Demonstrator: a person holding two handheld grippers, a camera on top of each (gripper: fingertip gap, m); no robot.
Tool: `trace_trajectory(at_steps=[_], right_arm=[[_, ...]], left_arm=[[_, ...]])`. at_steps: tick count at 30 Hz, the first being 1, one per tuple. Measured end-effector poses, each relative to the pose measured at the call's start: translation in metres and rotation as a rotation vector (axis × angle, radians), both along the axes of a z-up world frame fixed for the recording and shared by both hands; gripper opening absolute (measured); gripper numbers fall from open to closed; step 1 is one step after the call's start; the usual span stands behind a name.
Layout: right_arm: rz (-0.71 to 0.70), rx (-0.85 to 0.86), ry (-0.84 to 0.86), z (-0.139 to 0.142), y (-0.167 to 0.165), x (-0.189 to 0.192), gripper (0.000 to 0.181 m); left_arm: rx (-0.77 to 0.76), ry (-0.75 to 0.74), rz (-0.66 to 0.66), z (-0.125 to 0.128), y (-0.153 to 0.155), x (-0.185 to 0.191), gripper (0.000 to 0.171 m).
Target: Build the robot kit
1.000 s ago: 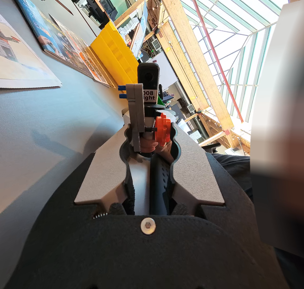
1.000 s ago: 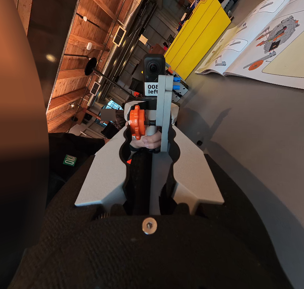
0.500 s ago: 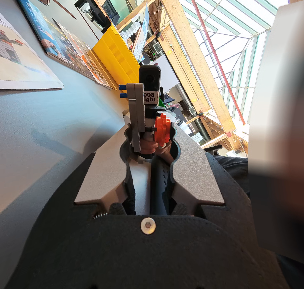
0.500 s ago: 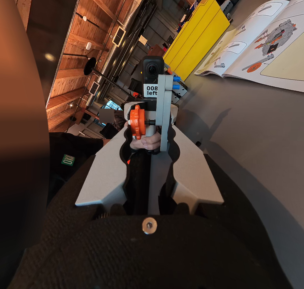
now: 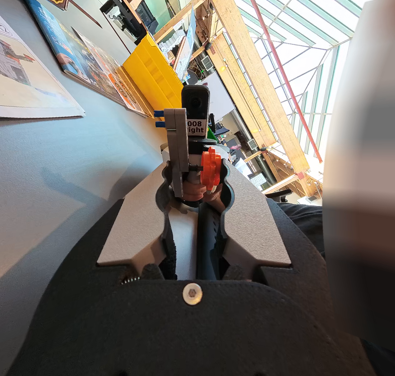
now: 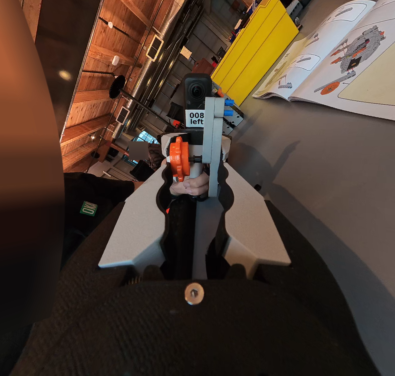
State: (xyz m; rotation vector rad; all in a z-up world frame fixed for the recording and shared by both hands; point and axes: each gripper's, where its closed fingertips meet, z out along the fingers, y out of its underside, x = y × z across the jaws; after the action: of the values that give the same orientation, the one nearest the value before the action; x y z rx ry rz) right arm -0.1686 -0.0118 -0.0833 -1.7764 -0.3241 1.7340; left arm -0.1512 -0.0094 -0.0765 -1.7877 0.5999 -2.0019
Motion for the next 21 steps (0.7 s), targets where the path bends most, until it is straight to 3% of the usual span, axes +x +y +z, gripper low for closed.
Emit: trace_trajectory(at_steps=[21], right_arm=[[0.002,-0.016,0.019,0.001,0.0013,0.0009,0.041]], left_arm=[[0.001,0.002,0.022,0.0017,0.0026,0.001,0.044]])
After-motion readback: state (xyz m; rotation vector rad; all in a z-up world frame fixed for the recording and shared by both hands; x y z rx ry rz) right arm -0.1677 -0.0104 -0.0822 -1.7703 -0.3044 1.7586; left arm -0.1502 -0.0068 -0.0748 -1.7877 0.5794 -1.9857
